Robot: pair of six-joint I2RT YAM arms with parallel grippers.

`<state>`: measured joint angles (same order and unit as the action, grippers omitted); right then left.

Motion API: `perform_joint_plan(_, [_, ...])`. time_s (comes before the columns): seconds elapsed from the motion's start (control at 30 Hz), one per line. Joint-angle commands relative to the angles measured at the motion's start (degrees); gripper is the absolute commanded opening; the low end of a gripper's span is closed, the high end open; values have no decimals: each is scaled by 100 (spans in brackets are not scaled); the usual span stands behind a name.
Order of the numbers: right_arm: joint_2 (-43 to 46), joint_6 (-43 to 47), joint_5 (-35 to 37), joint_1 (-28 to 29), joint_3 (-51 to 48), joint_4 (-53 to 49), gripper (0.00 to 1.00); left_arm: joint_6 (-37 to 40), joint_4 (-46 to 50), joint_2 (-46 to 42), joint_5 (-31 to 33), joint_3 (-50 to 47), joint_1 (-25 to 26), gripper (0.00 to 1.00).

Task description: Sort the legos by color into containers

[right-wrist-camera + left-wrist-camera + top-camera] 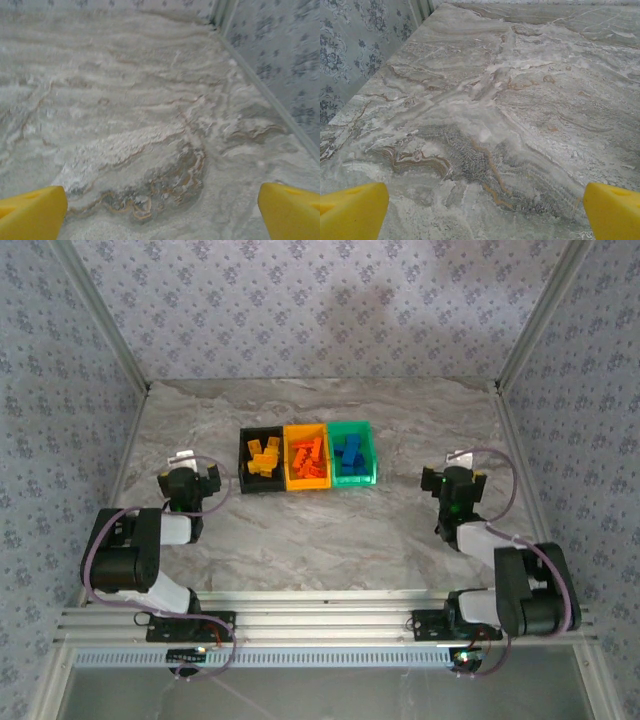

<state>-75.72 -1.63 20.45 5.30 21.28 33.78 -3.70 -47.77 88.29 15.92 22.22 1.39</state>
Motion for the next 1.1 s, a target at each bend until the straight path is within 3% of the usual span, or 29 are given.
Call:
perform_joint_plan(0.0, [-534,431,-737,-251,-263,1509,100,-65,-193,-40,67,-16,-33,99])
perform_joint_plan(0.1, [-1278,356,-1090,-453,-354,2377,100,-66,-194,-46,61,-16,-33,100])
perform_joint_plan(0.13, [-1273,378,-1200,-463,-233,2159,100,-66,-198,-43,63,-16,-33,100])
perform_joint_plan(0.17, [-1113,360,-1400,-518,56,1268,100,-76,-193,-45,64,-15,-36,100])
perform_joint_plan(0.23, [-1199,218,-1839,-765,26,1535,100,-64,-197,-47,58,-16,-32,100])
perform_joint_plan(1.07, [-1155,260,-1738,-701,80,1351,100,35,-171,-26,-95,11,2,100])
